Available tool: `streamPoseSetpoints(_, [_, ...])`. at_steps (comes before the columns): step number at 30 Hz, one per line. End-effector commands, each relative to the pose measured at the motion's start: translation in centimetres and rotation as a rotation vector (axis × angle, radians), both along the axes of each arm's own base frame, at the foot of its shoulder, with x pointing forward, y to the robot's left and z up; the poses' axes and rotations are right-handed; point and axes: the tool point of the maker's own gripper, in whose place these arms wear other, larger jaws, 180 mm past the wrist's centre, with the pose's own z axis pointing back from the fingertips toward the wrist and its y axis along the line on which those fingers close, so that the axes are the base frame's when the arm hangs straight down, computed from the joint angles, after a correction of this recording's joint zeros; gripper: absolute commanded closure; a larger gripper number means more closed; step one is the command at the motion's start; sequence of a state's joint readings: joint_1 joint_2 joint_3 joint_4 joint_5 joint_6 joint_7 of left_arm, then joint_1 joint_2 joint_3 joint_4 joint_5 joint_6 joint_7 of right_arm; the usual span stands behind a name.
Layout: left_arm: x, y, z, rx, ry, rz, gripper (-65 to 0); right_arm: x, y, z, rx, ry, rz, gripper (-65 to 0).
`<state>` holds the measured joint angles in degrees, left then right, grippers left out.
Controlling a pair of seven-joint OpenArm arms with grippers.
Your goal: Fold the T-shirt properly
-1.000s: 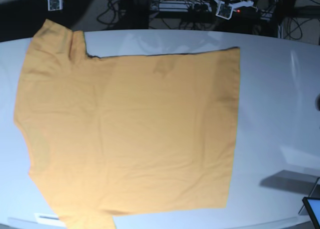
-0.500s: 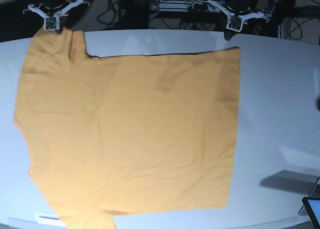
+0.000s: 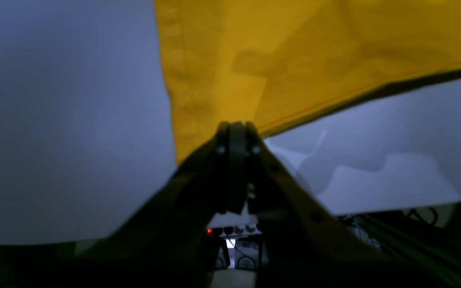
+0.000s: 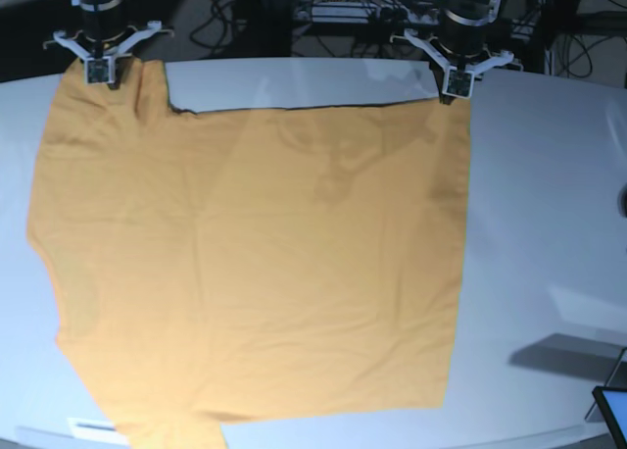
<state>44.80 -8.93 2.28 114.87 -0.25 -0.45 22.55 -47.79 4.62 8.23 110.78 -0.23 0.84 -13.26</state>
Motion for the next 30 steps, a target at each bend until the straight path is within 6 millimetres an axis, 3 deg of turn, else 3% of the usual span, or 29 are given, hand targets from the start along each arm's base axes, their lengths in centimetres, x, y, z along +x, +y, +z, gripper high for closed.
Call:
streamPoseSetpoints(1, [0.2,0.0,0.7,0.003,-0.025,-0.004,-5.4,0.3,-0.1,0.8,-0.009,-0.030,0.004,0.0])
streamPoseSetpoints(6, [0.2,-0.6,0.7,-0.008,-0.027,-0.014,-16.3,0.8,-0.1,0.9,-0.011,-0.042,0.002,0.0])
streamPoseSetpoints(14, [-0.3,-3.4,0.1,-0.059,-0.006,-0.065,-17.5,1.5,-0.5,-0.2,-0.008,0.043,-0.035,0.0])
streamPoseSetpoints(18, [-0.4,-3.5,0.1,-0.062,-0.003,-0.071,-18.1,1.7,-0.5,0.1,-0.008,0.041,-0.036,0.0])
streamPoseSetpoints(24, [-0.3,-3.6,0.4,-0.063,-0.010,-0.075,-28.9,2.3,-0.4,1.2,-0.010,0.011,-0.030,0.0])
streamPoseSetpoints(30, [-0.3,-3.7,0.4,-0.069,-0.013,-0.073,-29.7,2.2,-0.3,1.2,-0.010,0.011,-0.030,0.0])
